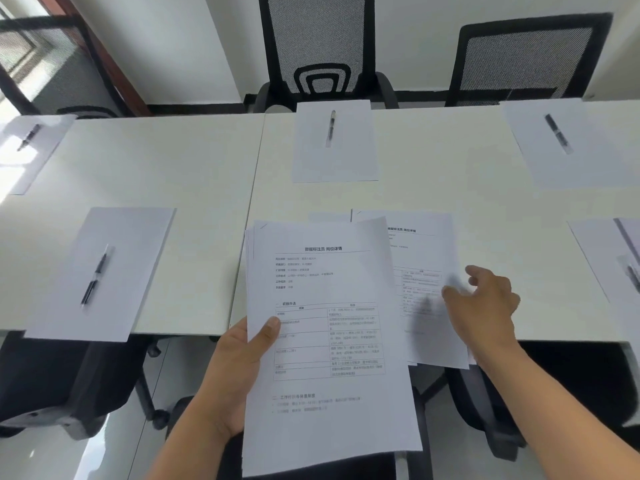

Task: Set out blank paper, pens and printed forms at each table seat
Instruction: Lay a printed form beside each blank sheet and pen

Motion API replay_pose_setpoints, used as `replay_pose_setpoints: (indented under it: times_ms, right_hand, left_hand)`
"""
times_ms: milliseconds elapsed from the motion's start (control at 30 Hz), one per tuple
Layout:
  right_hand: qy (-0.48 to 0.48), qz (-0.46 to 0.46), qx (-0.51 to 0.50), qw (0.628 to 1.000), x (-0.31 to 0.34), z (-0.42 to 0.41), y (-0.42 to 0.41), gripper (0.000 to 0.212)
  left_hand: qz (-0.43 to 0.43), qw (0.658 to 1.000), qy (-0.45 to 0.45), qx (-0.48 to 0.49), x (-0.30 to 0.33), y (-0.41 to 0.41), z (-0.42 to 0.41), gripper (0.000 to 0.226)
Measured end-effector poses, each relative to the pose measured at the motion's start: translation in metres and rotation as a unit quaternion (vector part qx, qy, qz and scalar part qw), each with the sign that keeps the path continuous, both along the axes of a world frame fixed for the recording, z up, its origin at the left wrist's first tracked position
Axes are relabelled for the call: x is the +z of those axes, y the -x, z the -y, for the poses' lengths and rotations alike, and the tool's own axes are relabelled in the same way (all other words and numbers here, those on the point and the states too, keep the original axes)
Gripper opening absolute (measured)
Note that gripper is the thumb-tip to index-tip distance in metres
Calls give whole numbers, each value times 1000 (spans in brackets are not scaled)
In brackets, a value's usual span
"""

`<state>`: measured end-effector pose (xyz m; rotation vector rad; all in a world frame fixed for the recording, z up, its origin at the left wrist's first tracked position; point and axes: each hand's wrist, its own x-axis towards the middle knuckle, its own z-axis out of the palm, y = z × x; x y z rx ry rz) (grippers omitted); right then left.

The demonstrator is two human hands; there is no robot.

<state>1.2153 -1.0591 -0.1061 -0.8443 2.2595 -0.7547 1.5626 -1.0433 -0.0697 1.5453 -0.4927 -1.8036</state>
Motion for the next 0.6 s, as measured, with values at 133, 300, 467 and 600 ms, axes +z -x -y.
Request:
replay_pose_setpoints:
  times_ms: [133, 300, 467, 600]
  right_hand:
    - [49, 14, 87, 995, 12, -9, -20, 42]
    - [81, 98, 81, 989, 31, -19, -49, 10]
    - [78, 251, 51, 963, 57, -34, -77, 67]
    - [66, 331, 53, 940, 86, -44, -86, 85]
  left_hand:
    - [-3, 1000, 6, -7, 8, 5, 0, 35]
    - [-10, 1000, 11, -7, 16, 5, -2, 33]
    - [-14, 1000, 23, -2, 31, 5, -8, 33]
    - [-11, 999, 37, -1, 47, 4, -18, 31]
